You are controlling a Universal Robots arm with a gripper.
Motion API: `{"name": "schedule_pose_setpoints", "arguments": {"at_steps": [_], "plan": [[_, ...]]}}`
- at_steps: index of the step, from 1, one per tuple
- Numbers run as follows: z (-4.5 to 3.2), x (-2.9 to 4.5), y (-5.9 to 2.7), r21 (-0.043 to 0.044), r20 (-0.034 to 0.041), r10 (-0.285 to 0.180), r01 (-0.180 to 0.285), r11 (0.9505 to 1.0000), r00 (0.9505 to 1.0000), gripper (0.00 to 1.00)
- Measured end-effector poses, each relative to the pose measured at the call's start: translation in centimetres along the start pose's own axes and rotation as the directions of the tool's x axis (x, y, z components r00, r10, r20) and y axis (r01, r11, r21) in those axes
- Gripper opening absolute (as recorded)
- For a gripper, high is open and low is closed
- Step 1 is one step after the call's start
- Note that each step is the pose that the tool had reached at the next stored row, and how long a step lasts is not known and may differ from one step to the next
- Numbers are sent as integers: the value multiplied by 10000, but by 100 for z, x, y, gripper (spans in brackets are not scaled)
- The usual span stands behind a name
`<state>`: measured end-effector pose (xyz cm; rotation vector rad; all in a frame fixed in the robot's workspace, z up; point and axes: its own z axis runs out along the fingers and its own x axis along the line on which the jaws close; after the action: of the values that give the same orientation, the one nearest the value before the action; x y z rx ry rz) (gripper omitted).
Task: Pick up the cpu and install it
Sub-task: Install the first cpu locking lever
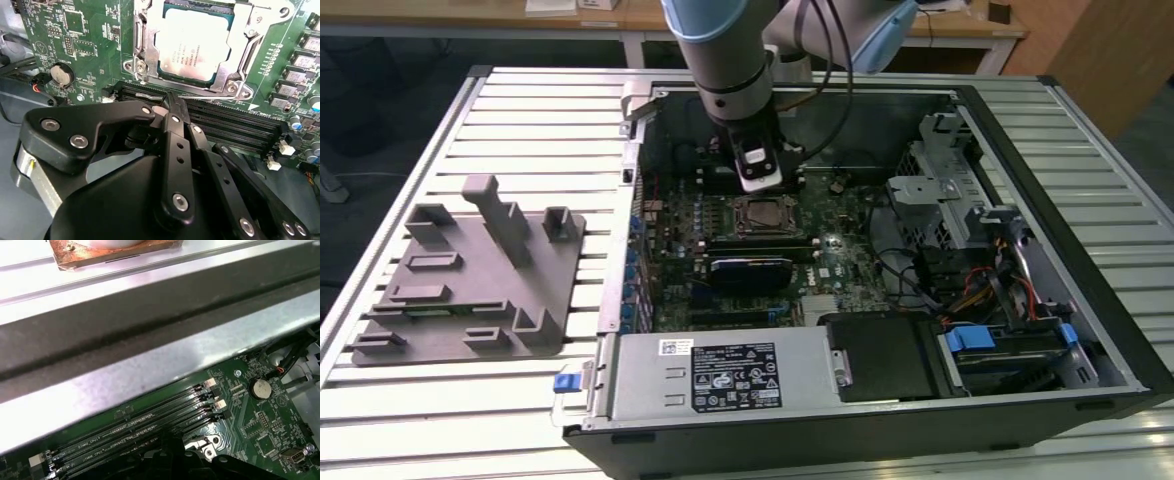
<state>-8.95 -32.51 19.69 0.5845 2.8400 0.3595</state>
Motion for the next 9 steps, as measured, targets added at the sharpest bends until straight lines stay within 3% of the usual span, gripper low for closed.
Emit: {"name": "schedule_pose_setpoints", "arguments": {"at_steps": [9], "plan": [[56, 10, -17, 4, 32, 1, -1, 10000, 10000, 11]]}}
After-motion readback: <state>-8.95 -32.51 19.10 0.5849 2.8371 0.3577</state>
